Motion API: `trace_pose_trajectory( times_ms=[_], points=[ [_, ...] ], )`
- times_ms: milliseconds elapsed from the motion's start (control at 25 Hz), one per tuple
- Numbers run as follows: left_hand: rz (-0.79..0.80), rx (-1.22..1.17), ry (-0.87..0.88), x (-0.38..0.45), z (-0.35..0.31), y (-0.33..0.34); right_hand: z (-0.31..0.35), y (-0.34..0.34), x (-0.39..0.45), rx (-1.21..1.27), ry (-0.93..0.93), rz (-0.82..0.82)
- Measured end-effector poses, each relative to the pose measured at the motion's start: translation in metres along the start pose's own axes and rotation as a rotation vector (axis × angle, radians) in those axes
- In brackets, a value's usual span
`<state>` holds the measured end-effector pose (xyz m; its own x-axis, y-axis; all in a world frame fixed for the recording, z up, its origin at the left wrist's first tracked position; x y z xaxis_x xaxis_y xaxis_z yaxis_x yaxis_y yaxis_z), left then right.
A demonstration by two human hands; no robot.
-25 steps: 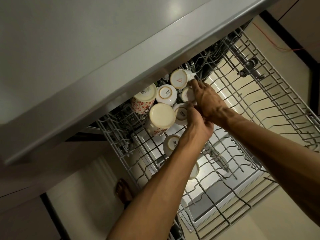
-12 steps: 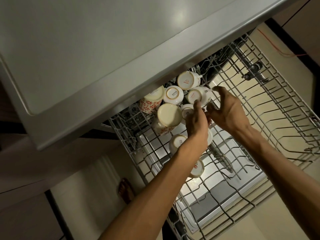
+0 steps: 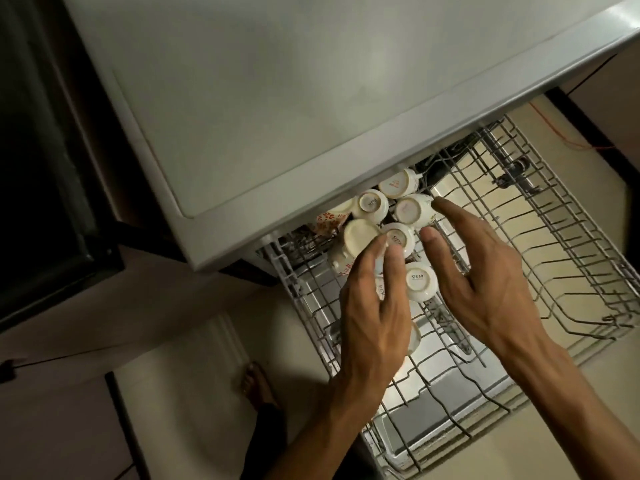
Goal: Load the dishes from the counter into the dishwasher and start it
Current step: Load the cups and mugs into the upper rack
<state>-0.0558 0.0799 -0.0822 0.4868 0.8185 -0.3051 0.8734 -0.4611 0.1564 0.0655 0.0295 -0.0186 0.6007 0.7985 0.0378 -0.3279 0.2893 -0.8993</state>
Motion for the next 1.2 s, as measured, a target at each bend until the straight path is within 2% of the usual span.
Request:
trace_pose_trajectory(
  times_ms=[280,400,560,880,1200],
  points=[
    [-0.121,0.049,0.263,-0.044,-0.097,-0.070,0.097,-0.038,-0.018,0.166,-0.173,-0.099],
    [-0.179,0.089,0.273,-0.048,-0.127,-0.106,0.146,-0.041,-0.022,0.227,-0.209,-0.044],
    [-0.259,-0.026,0.227,-0.060,-0.157,-0.159,0.209,-0.032,-0.032,0.288,-0.252,0.063],
    [-0.496,0.047,0.199,-0.117,-0.205,-0.285,0.353,-0.014,-0.059,0.386,-0.394,0.244],
    [-0.656,0.010,0.342,-0.133,-0.271,-0.380,0.472,0.001,-0.059,0.430,-0.540,0.315]
  ],
)
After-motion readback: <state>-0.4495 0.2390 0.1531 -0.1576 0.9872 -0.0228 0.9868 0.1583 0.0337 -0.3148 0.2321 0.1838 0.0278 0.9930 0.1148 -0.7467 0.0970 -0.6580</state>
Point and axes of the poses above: each hand's wrist, its own x-axis towards the middle knuckle, its own y-axis out of the palm, z = x × y, the point moved 9 cm from there along x, towards the middle knuckle, and after that the axes turned 11 degrees about -x, right-handed, at the moved point
